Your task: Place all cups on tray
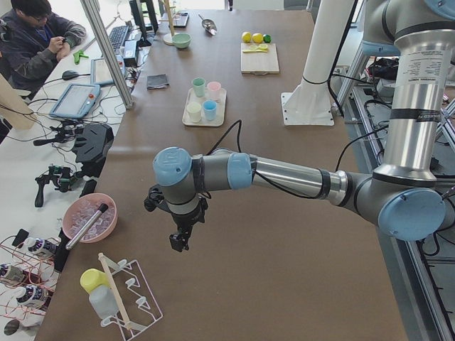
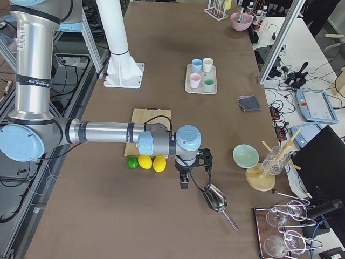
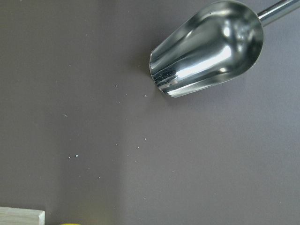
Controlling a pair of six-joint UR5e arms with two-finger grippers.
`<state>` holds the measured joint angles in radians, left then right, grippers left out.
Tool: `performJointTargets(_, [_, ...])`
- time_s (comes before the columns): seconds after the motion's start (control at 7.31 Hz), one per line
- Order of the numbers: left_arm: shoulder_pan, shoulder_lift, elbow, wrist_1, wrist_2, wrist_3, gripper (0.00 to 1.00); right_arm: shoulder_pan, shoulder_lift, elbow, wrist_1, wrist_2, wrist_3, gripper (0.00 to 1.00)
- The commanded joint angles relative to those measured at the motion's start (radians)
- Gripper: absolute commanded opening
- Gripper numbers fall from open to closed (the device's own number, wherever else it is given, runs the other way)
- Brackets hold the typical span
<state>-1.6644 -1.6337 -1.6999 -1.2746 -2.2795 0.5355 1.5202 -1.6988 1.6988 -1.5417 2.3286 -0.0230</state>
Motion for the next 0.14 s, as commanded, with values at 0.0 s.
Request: performJointTargets(0.0, [0.0, 0.0, 0.002, 0.0, 0.0, 0.0, 0.99, 0.0, 0.001, -0.002, 0.0, 0.0, 0.0, 1.0])
